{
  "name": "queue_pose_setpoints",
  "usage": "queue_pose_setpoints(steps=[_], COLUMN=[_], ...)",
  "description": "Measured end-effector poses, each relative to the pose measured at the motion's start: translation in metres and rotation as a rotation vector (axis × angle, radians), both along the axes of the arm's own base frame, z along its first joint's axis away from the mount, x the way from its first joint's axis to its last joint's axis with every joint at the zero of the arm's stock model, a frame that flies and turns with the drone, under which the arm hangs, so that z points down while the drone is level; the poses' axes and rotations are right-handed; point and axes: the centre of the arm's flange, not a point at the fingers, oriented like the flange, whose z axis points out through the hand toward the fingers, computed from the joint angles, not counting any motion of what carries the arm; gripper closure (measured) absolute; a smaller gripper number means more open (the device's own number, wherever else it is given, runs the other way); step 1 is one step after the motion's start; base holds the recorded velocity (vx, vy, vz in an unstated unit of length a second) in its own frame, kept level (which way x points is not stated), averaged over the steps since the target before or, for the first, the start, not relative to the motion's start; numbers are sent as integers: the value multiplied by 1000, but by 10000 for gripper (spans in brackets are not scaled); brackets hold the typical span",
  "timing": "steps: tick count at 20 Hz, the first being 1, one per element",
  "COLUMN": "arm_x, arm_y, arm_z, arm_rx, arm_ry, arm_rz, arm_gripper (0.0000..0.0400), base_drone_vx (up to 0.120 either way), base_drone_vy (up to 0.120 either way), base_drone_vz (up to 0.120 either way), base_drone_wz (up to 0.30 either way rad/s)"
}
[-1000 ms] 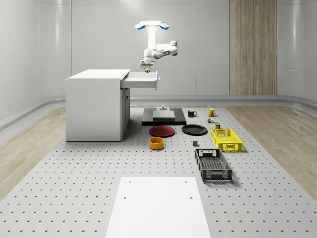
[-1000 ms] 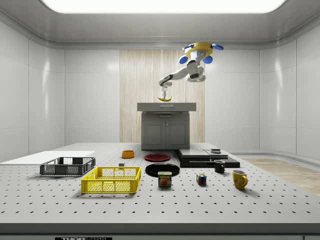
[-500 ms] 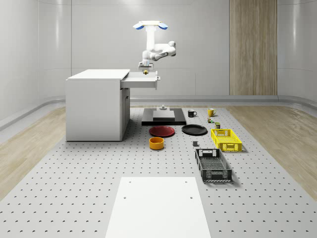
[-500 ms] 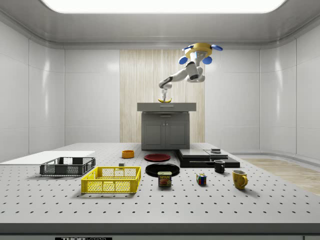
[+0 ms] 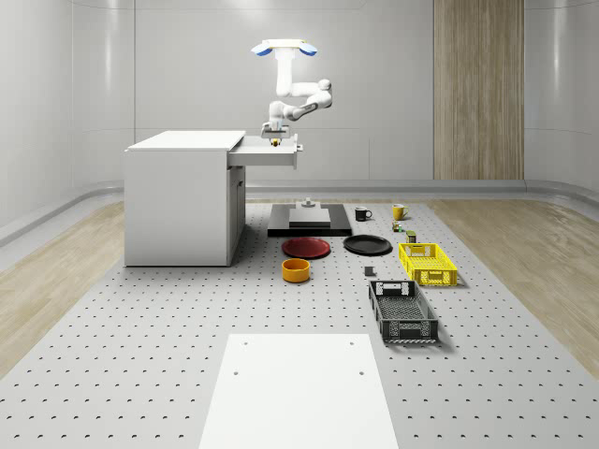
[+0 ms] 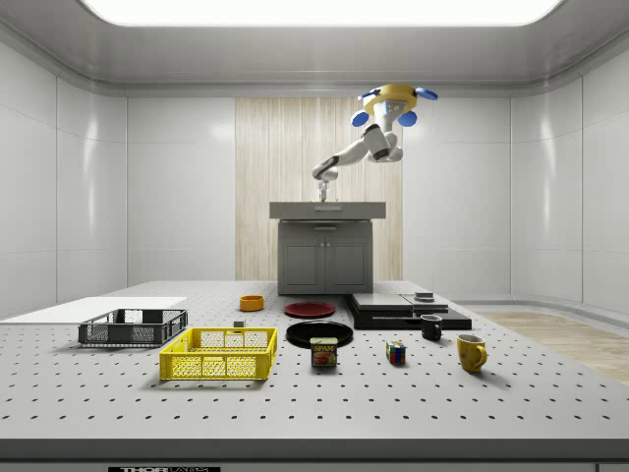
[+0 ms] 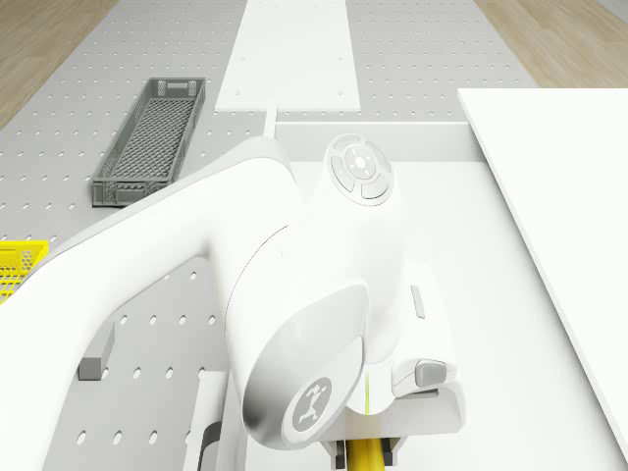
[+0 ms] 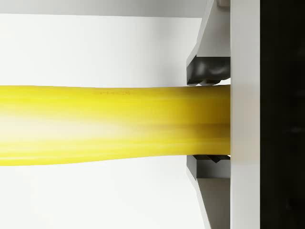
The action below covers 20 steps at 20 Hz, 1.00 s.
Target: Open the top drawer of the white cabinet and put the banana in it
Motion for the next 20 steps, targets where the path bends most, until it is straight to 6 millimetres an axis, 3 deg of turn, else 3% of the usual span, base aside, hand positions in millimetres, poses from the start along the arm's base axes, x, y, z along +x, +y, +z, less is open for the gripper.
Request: queue_pose_setpoints(steps=[6, 7, 10, 12, 20], arm_x=[0, 0, 0, 0, 0], arm_y=[0, 0, 0, 0, 0], arm_z=[16, 18, 21, 19, -4], arm_rx=[0, 0, 3, 4, 5], arm_ry=[0, 0, 1, 2, 3], arm_rz=[0, 0, 11, 15, 24], arm_gripper=[210, 194, 92, 56, 8], base_drone_vx=[0, 0, 0, 0, 0], base_drone_vy=[0, 0, 0, 0, 0], base_drone_vz=[0, 0, 0, 0, 0], base_drone_wz=[0, 0, 0, 0, 0])
